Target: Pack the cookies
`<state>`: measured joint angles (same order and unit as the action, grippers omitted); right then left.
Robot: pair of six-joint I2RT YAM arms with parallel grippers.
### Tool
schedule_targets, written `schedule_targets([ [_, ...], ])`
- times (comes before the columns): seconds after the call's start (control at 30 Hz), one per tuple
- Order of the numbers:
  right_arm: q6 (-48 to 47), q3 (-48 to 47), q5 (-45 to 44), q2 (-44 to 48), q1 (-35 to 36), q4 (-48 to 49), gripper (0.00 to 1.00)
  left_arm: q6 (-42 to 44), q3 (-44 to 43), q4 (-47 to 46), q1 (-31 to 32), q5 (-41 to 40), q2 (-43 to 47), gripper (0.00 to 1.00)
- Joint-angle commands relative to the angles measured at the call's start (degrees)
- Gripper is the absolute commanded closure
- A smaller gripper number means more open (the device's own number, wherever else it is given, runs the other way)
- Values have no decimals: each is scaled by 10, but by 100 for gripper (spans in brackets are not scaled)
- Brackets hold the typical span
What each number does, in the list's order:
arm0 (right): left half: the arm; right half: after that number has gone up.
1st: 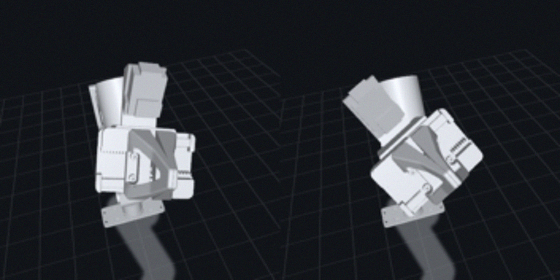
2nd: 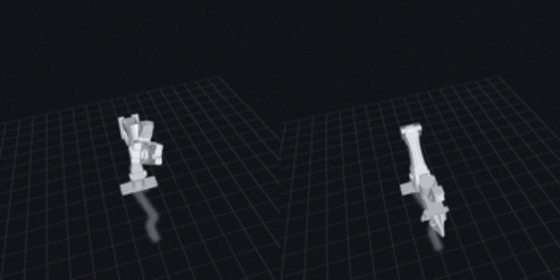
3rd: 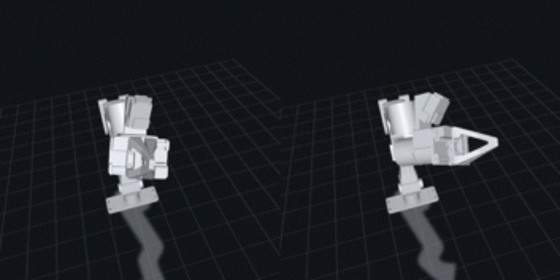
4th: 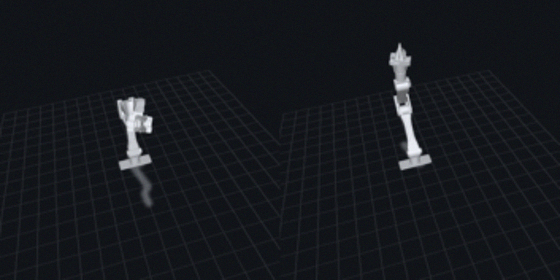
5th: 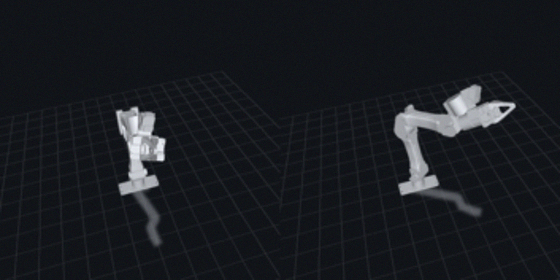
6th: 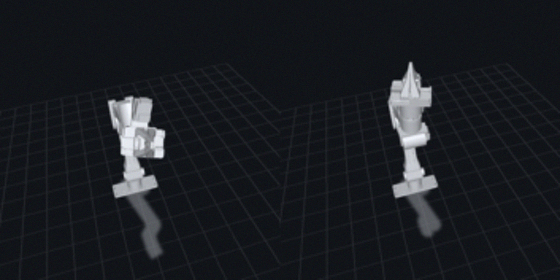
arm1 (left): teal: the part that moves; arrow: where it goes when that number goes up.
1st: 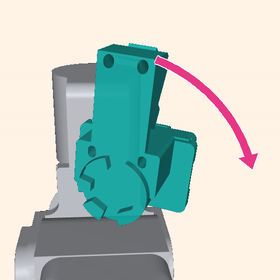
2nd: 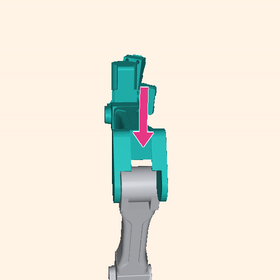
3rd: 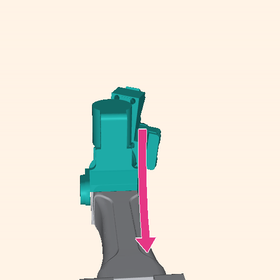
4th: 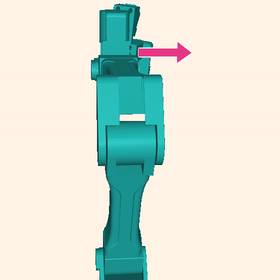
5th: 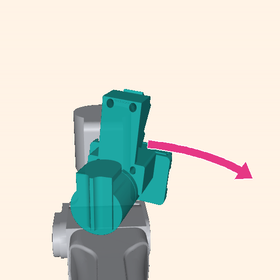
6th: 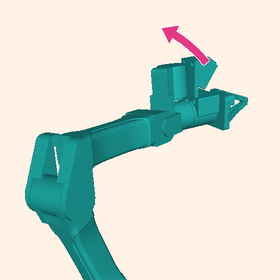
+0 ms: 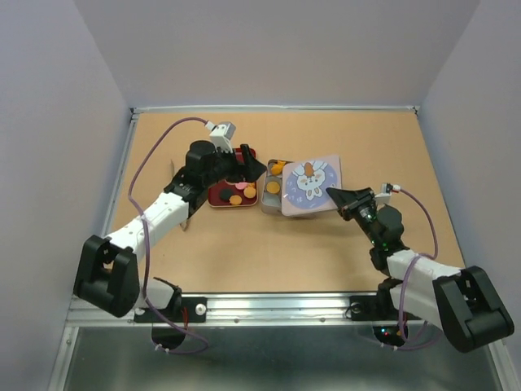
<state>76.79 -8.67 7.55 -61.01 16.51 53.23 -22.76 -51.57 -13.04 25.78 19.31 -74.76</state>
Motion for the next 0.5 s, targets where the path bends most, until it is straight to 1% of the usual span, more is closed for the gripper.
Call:
schedule_targets([
  [0.0,19,22,12,-41,-4,117,100,-33,20,-84,-7,57,-45,6],
  [0.03,20,25,14,-59,-4,133,100,-37,21,-92,-9,62,-55,7],
  [0.07,22,28,18,-73,-5,169,99,-41,19,-102,-9,68,-73,7],
  [0.1,25,28,19,-104,-7,184,100,-41,17,-103,-9,70,-80,7],
  [0.13,34,29,22,-120,-7,217,100,-42,16,-105,-10,71,-87,7],
  [0.23,54,34,25,-166,-9,272,100,-40,4,-106,-10,78,-112,7],
  [0.27,57,37,23,-196,-9,311,100,-40,0,-107,-10,79,-117,7],
  [0.33,64,38,21,-220,-10,360,100,-40,-5,-109,-10,85,-132,7],
  [0.47,64,38,12,-284,-13,421,100,-41,-12,-114,-10,93,-158,7],
])
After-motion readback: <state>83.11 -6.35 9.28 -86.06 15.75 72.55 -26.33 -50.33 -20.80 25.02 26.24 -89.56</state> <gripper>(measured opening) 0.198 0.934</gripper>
